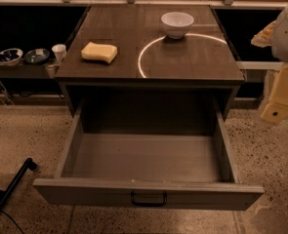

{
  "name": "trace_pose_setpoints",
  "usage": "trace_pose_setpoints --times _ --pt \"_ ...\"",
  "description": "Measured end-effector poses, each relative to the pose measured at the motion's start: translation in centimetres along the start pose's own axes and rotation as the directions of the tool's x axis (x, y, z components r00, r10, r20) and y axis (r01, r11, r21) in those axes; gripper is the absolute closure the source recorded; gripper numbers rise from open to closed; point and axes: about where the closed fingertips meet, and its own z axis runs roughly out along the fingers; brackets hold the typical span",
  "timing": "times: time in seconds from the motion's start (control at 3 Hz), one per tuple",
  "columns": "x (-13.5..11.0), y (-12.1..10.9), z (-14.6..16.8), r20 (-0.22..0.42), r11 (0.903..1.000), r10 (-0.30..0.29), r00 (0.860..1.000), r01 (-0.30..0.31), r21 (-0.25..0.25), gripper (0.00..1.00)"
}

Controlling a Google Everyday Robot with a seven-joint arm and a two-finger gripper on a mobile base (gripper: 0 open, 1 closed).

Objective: Place sponge into top drawer

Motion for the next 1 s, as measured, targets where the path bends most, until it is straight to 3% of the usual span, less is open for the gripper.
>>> trace_pose_setpoints --times 0.67,1.0 --pt "-0.9 -0.8 -0.5 0.026 0.9997 -0.02 0.999 0.02 0.018 0.0" --pt "-5.0 -3.6 -0.2 0.082 0.9967 -0.071 0.994 0.067 0.045 0.0"
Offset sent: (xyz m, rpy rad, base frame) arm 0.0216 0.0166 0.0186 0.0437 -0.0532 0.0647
